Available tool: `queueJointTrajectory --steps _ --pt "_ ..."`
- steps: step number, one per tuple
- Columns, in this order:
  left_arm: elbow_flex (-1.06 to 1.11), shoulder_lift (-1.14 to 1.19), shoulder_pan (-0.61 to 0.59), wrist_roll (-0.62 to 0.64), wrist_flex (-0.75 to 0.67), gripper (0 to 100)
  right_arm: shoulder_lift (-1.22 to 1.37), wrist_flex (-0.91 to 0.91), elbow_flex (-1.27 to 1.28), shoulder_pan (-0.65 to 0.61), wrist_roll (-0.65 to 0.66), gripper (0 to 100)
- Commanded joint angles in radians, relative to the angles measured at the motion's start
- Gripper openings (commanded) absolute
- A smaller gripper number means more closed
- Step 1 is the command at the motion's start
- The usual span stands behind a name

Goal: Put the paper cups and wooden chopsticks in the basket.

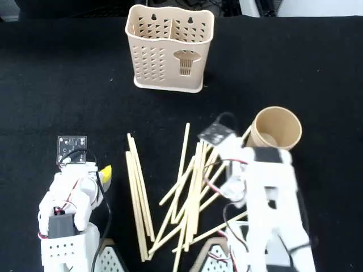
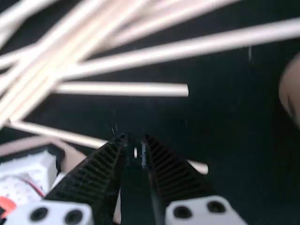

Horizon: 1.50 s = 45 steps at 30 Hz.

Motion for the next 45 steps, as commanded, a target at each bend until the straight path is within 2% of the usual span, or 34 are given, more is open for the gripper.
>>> queueJointTrajectory --steps 1,10,16,23,30,37,45 --pt "0.016 -0.008 0.015 -0.002 -0.006 28 -0.047 0.061 -0.001 0.163 0.114 3.5" --pt "0.016 -0.008 0.015 -0.002 -0.003 28 -0.047 0.124 0.007 0.396 0.37 3.5" --pt "0.016 -0.008 0.015 -0.002 0.0 28 -0.047 0.107 0.039 0.466 0.388 3.5" --pt "0.016 -0.008 0.015 0.002 0.0 28 -0.047 -0.141 0.231 0.594 0.388 3.5" --pt "0.016 -0.008 0.015 0.002 -0.003 28 -0.047 -0.152 0.259 0.577 0.388 3.8" --pt "0.016 -0.008 0.015 0.002 0.0 28 -0.047 -0.178 0.283 0.338 0.342 3.9" --pt "0.016 -0.008 0.015 0.0 -0.002 28 -0.047 -0.241 0.278 0.252 0.275 3.9"
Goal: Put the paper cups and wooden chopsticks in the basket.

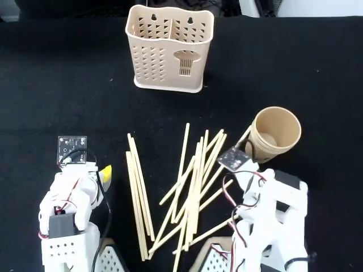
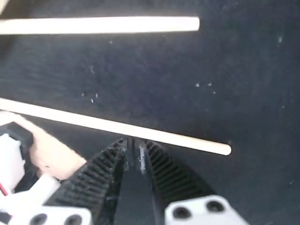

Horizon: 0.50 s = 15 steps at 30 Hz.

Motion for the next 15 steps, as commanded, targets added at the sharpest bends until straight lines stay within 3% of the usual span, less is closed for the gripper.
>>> queueJointTrajectory --steps 1,6,15 --pt "0.016 -0.008 0.015 0.0 -0.002 28 -0.012 -0.043 -0.012 -0.052 -0.061 3.9" --pt "0.016 -0.008 0.015 0.0 -0.002 28 -0.012 -0.124 -0.013 -0.164 -0.227 3.9" --pt "0.016 -0.008 0.015 0.0 -0.005 28 -0.013 -0.123 -0.082 -0.486 -0.456 3.9"
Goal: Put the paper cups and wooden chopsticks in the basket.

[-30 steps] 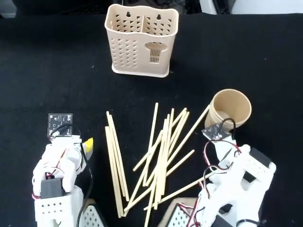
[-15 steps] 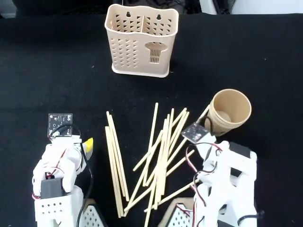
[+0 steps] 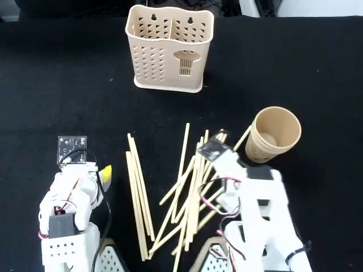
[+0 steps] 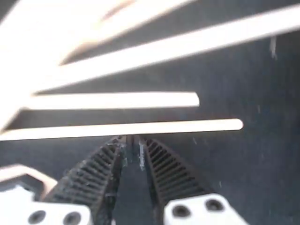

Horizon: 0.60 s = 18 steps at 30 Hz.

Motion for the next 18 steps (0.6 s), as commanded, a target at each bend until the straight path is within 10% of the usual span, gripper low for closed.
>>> queueJointTrajectory --steps 1,18 --pt "0.016 -0.008 0.015 0.0 -0.005 28 -0.013 -0.017 -0.087 -0.117 -0.089 3.9" --pt "0.016 -0.008 0.015 0.0 -0.002 28 -0.013 0.112 -0.191 -0.172 -0.18 11.3"
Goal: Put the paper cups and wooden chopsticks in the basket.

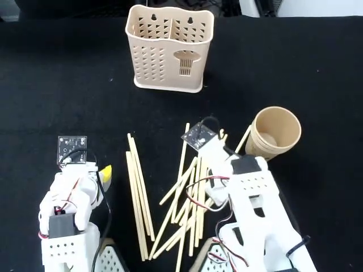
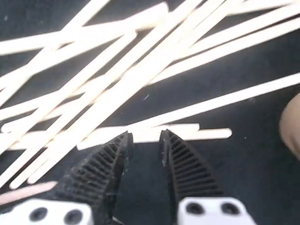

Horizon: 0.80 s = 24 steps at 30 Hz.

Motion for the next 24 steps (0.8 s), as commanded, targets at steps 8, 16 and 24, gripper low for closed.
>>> queueJointTrajectory --steps 8,16,24 --pt "0.016 -0.008 0.015 0.0 -0.002 28 -0.01 0.035 -0.07 0.018 -0.02 11.3" --pt "0.016 -0.008 0.013 -0.002 0.0 28 -0.01 0.058 0.016 0.118 0.206 3.4" --pt "0.016 -0.008 0.01 -0.002 0.002 28 0.122 -0.075 0.03 0.118 0.132 9.9"
